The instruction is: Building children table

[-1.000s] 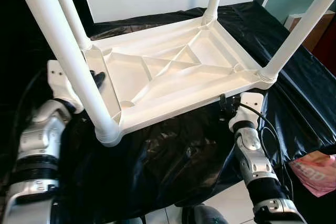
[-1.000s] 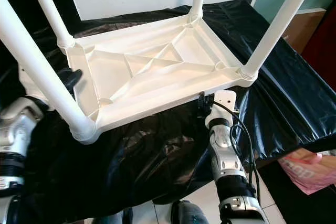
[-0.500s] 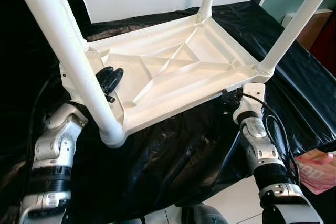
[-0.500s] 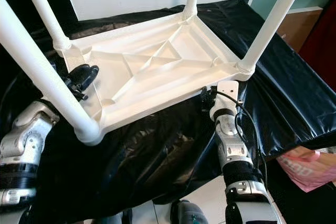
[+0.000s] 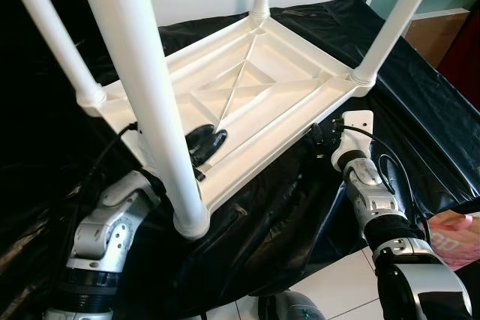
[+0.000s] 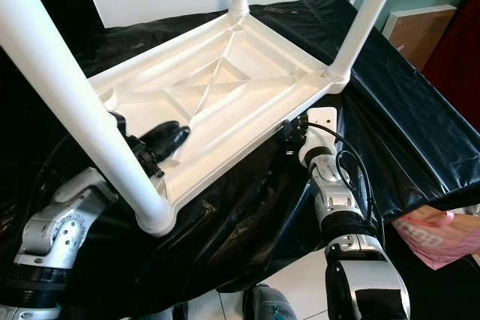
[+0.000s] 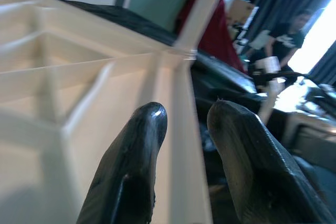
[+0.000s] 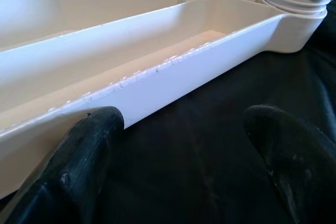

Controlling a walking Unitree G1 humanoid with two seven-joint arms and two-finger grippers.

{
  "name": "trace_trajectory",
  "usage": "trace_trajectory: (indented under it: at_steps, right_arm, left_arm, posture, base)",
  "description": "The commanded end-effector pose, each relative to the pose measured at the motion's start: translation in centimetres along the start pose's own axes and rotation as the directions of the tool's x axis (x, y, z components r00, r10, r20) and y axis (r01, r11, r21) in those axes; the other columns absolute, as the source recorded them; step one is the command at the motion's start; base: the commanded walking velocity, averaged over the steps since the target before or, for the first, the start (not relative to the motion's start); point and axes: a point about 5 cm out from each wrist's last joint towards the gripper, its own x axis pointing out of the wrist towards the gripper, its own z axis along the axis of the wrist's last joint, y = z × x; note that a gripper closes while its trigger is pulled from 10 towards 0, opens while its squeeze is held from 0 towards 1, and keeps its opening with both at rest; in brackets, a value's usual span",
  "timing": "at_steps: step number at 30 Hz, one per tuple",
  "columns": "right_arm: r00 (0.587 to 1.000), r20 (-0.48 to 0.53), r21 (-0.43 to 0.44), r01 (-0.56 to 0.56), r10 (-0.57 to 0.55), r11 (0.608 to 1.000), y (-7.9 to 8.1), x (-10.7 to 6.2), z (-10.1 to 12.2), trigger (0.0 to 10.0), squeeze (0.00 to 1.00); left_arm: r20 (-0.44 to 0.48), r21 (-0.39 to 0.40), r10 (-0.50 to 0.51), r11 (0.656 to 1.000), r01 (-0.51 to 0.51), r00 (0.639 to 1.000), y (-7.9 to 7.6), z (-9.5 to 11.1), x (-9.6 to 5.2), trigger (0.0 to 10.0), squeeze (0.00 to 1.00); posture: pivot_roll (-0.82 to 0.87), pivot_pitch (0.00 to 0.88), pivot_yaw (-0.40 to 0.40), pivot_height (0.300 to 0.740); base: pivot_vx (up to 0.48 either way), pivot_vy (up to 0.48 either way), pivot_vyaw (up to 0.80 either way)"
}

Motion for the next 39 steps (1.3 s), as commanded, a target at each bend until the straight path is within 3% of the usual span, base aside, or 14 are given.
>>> trace_trajectory:
  at_steps: [1,5,13,18,23,29,32,34,35,39]
  right_arm:
    - [0.993,0.022,-0.005,-0.116,0.116,0.993,2.1,0.3,0.3,10.0,0.00]
    - [0.978,0.065,0.028,-0.200,0.198,0.979,2.5,0.8,0.8,10.0,0.00]
    - [0.969,0.079,0.032,-0.236,0.233,0.971,3.0,1.0,1.0,10.0,0.00]
    - [0.981,0.098,0.037,-0.171,0.166,0.985,2.1,1.1,1.0,10.0,0.00]
    - [0.993,0.118,0.008,-0.026,0.025,1.000,-0.1,0.4,0.7,10.0,0.00]
    - [0.986,0.162,0.018,0.039,-0.041,0.999,-1.6,-1.0,0.2,10.0,0.00]
    - [0.979,0.201,0.007,0.027,-0.027,1.000,-1.8,-1.9,0.3,10.0,0.00]
    - [0.979,0.201,0.007,0.027,-0.027,1.000,-1.8,-1.9,0.3,10.0,0.00]
    - [0.973,0.231,-0.004,0.009,-0.008,1.000,-1.5,-3.1,0.3,10.0,0.00]
    - [0.970,0.245,-0.005,-0.001,0.002,1.000,-1.1,-3.7,0.2,10.0,0.00]
  left_arm:
    - [-0.013,-0.036,-0.251,0.968,0.250,0.968,-2.6,-0.7,0.5,10.0,0.00]
    - [0.020,-0.076,-0.299,0.951,0.299,0.954,-5.1,-0.8,2.2,10.0,0.00]
    - [0.032,-0.114,-0.321,0.940,0.323,0.947,-6.6,-1.2,2.8,10.0,0.00]
    - [0.018,-0.118,-0.311,0.943,0.311,0.950,-6.8,-1.4,2.8,10.0,0.00]
    - [-0.072,-0.056,-0.271,0.962,0.267,0.960,-5.6,-2.2,1.3,10.0,0.00]
    - [-0.178,0.027,-0.244,0.967,0.253,0.953,-4.2,-2.5,-0.6,10.0,0.00]
    - [-0.259,0.069,-0.231,0.964,0.257,0.938,-2.8,-2.4,-1.9,10.0,0.00]
    - [-0.259,0.069,-0.231,0.964,0.257,0.938,-2.8,-2.4,-1.9,10.0,0.00]
    - [-0.289,0.100,-0.197,0.967,0.234,0.937,-1.3,-1.7,-2.4,10.0,0.00]
    - [-0.285,0.116,-0.180,0.968,0.221,0.941,-0.8,-1.2,-2.4,10.0,0.00]
  posture:
    - [0.08,0.147,-0.058,0.740]
    - [0.08,0.144,-0.050,0.740]
    - [0.09,0.143,-0.046,0.740]
    - [0.09,0.141,-0.045,0.740]
    - [0.10,0.138,-0.056,0.740]
    - [0.11,0.141,-0.056,0.740]
    - [0.10,0.144,-0.051,0.740]
    - [0.10,0.144,-0.051,0.740]
    - [0.08,0.150,-0.034,0.740]
    - [0.08,0.152,-0.032,0.740]
  base:
    - [0.000,0.000,0.00]
    - [0.000,0.000,0.00]
    - [0.000,0.000,0.00]
    - [0.000,0.000,0.00]
    - [0.000,0.000,0.00]
    - [0.000,0.000,0.00]
    - [0.000,0.000,0.00]
    - [0.000,0.000,0.00]
    - [0.000,0.000,0.00]
    - [0.000,0.000,0.00]
